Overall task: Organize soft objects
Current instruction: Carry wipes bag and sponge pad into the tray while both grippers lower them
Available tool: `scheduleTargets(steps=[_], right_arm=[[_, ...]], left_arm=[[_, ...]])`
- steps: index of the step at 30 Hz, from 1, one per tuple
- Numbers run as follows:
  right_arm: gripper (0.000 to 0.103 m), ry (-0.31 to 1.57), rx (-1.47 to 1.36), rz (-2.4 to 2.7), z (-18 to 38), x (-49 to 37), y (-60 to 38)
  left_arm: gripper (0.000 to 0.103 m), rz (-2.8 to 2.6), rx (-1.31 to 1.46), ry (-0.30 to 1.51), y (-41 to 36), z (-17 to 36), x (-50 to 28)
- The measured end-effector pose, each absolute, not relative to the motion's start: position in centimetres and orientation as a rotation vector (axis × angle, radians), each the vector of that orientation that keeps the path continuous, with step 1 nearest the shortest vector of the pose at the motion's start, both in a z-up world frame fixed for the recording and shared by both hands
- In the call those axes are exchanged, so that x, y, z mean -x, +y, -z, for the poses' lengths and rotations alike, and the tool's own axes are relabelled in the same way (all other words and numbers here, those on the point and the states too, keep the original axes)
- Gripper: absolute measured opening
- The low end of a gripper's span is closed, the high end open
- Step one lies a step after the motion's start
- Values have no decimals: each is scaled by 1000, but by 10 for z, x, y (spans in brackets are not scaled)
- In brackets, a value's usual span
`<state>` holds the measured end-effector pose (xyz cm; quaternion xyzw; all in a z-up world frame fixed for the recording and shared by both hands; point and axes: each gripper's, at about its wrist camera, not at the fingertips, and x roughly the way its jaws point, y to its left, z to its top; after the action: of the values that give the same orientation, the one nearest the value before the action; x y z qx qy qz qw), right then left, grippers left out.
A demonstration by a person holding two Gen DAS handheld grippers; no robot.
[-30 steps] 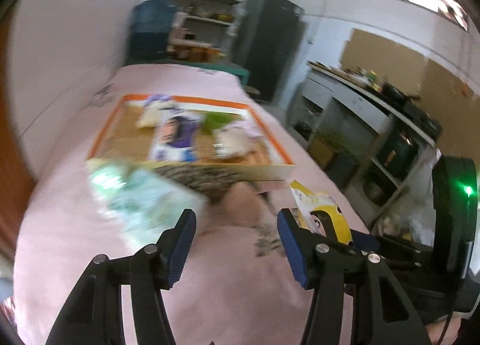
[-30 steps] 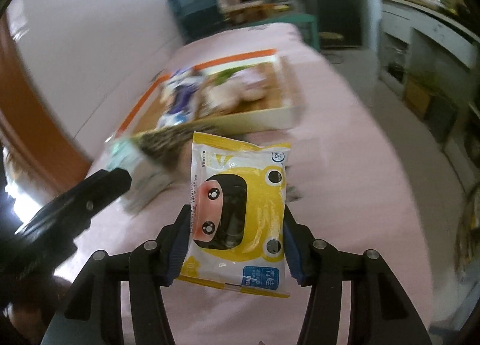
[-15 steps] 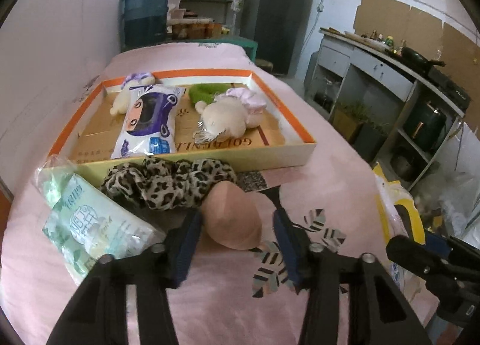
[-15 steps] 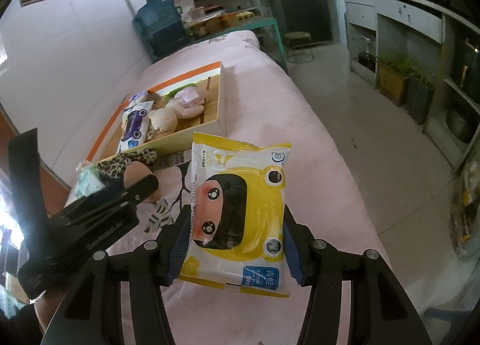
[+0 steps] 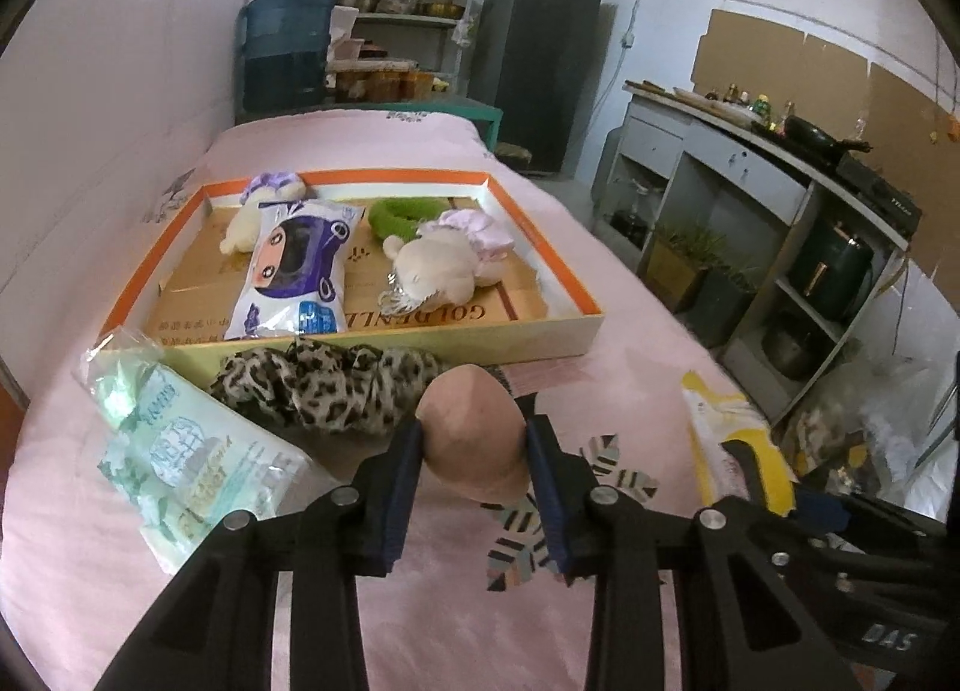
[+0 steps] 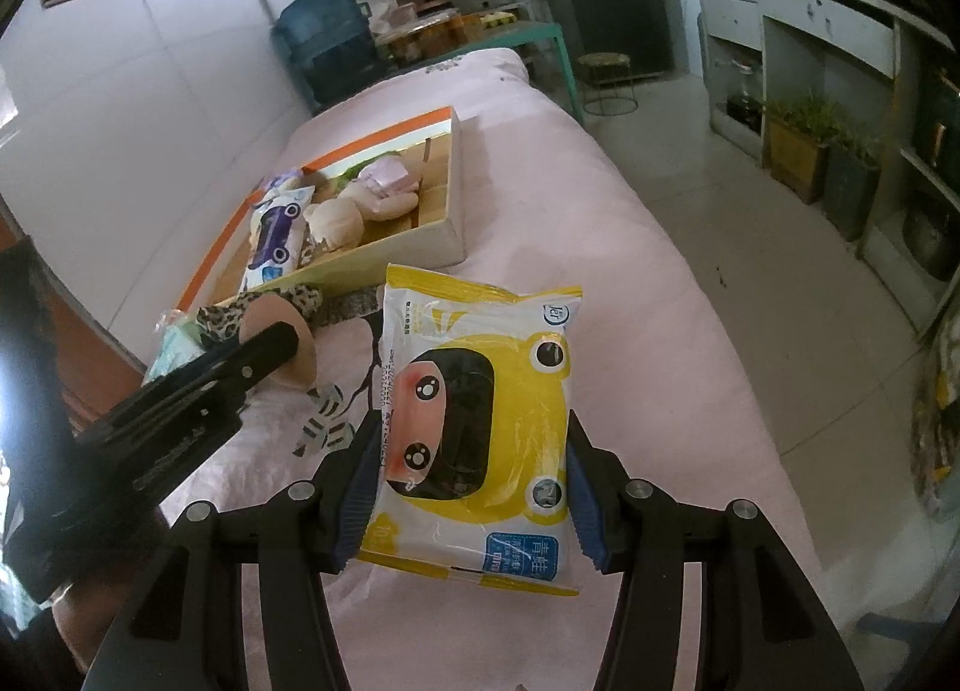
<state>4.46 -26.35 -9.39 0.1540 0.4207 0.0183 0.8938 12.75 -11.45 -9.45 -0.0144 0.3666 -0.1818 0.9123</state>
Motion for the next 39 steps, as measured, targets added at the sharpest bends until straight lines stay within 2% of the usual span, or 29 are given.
scheduleTargets(steps=[14,39], right_arm=[[57,845,-229,-112,74,-56,-230],[57,817,-112,-200,41,-134,-181]], left_arm=[[36,334,55,673,-84,44,-116],[36,162,82,616,-20,15,-163]])
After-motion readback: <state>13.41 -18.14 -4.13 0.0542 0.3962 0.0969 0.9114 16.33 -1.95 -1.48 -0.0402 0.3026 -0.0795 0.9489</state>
